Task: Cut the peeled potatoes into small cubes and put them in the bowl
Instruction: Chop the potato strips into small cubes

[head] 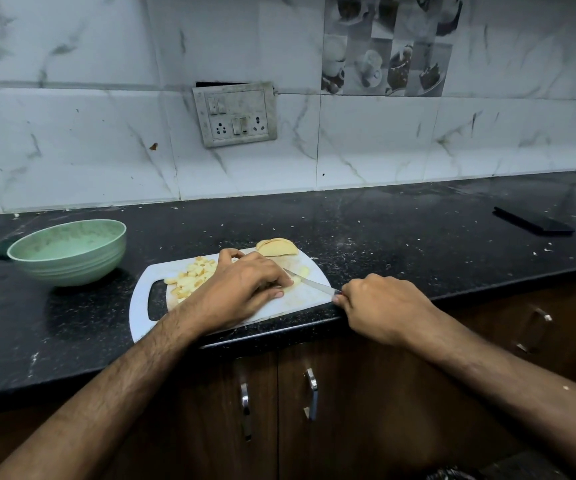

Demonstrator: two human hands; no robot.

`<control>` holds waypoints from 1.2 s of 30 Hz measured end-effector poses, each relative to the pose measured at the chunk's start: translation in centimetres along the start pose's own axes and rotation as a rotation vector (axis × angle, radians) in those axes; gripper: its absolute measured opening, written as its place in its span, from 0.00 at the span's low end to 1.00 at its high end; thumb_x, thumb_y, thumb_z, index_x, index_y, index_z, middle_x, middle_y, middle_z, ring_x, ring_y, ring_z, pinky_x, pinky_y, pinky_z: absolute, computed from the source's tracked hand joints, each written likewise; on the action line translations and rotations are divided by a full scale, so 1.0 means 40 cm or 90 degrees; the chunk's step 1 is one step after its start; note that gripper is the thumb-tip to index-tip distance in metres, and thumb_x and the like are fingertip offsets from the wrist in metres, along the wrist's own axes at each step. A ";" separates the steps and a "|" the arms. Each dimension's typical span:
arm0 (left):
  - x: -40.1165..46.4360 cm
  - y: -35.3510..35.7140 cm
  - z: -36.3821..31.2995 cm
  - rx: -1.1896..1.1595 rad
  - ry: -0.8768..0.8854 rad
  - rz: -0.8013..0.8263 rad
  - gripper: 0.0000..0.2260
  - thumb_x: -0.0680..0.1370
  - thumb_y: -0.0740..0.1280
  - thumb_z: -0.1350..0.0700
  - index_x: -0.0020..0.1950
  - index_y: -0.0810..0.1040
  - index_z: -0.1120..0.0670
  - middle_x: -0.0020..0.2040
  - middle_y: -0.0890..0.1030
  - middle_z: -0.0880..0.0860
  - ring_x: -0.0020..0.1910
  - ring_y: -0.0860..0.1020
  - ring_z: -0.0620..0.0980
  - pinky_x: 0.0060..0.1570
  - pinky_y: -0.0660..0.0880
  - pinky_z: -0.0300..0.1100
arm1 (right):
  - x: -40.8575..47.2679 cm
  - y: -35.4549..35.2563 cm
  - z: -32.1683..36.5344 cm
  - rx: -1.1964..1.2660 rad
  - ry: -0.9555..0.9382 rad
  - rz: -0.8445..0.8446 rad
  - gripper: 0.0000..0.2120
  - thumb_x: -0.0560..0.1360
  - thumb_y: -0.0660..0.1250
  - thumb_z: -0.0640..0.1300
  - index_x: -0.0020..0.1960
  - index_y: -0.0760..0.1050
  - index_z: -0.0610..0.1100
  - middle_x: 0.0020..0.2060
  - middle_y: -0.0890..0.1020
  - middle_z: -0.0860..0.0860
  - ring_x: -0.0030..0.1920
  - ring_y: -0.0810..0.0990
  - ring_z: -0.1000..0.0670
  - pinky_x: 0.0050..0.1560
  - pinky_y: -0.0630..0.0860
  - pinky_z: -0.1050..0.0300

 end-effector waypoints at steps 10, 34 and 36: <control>-0.008 -0.011 0.004 0.025 -0.007 -0.037 0.08 0.79 0.69 0.46 0.57 0.82 0.42 0.53 0.81 0.36 0.58 0.74 0.37 0.66 0.56 0.50 | -0.012 -0.025 -0.021 0.036 0.020 -0.017 0.16 0.83 0.50 0.59 0.48 0.71 0.52 0.53 0.80 0.46 0.54 0.79 0.41 0.46 0.68 0.49; -0.010 -0.025 -0.008 0.038 0.009 -0.068 0.06 0.77 0.73 0.47 0.53 0.85 0.43 0.49 0.83 0.38 0.53 0.78 0.39 0.63 0.55 0.46 | -0.027 -0.009 0.018 0.028 0.011 0.019 0.18 0.83 0.51 0.59 0.53 0.74 0.49 0.53 0.80 0.46 0.53 0.79 0.41 0.45 0.68 0.50; -0.010 -0.026 -0.010 0.040 0.014 -0.071 0.06 0.76 0.73 0.47 0.52 0.85 0.43 0.49 0.84 0.39 0.53 0.78 0.40 0.62 0.56 0.47 | -0.025 -0.004 0.039 0.007 0.004 0.005 0.18 0.83 0.51 0.57 0.56 0.74 0.47 0.54 0.79 0.45 0.54 0.79 0.41 0.46 0.68 0.49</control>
Point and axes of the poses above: each hand's wrist, its own x-axis towards the middle knuckle, its own y-axis out of the palm, z = x × y, the point moved 8 cm from there along x, towards the middle knuckle
